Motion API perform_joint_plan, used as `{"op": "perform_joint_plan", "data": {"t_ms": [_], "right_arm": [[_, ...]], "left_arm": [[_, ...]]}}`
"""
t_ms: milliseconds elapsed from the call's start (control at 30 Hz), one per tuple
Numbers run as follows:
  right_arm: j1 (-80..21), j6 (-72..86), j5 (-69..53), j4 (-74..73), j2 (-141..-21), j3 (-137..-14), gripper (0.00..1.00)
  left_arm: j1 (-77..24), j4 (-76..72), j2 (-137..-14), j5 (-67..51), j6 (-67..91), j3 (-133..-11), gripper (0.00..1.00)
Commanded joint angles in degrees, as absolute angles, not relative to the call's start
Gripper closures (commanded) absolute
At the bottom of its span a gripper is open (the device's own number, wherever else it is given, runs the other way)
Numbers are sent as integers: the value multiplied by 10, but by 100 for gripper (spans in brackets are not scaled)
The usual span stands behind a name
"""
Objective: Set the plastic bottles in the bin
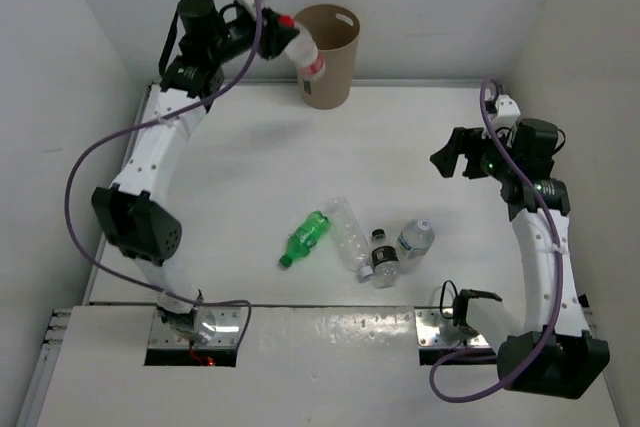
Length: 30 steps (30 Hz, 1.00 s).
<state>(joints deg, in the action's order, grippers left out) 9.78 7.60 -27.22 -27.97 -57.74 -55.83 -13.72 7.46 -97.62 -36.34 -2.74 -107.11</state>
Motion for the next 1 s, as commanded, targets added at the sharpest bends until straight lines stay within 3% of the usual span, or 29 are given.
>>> {"op": "perform_joint_plan", "data": {"t_ms": [0, 167, 333, 533, 633, 733, 767, 867, 967], "right_arm": [[103, 54, -266, -276, -556, -576, 9], [105, 25, -299, -340, -543, -621, 9], [103, 4, -366, -401, -505, -625, 9], [103, -71, -372, -528, -509, -677, 9], [104, -87, -374, -560, -504, -692, 7], [103, -108, -384, -596, -506, -699, 7], [104, -128, -388, -616, -512, -705, 7], [104, -162, -402, -673, -535, -718, 9], [103, -191, -404, -720, -555, -731, 16]], "left_arm": [[-150, -120, -1048, -249, 71, -1179, 100], [-179, -177, -1179, -180, 60, -1342, 100], [-198, -253, -1254, -122, -10, -1337, 100], [-203, -240, -1324, -87, -55, -1377, 100], [-203, -248, -1336, -63, -80, -1363, 91], [-203, -248, -1341, -50, -90, -1363, 65], [-203, -248, -1341, -45, -91, -1363, 46], [-203, -242, -1329, -38, -91, -1363, 1], [-209, -226, -1299, -43, -102, -1363, 1]]}}
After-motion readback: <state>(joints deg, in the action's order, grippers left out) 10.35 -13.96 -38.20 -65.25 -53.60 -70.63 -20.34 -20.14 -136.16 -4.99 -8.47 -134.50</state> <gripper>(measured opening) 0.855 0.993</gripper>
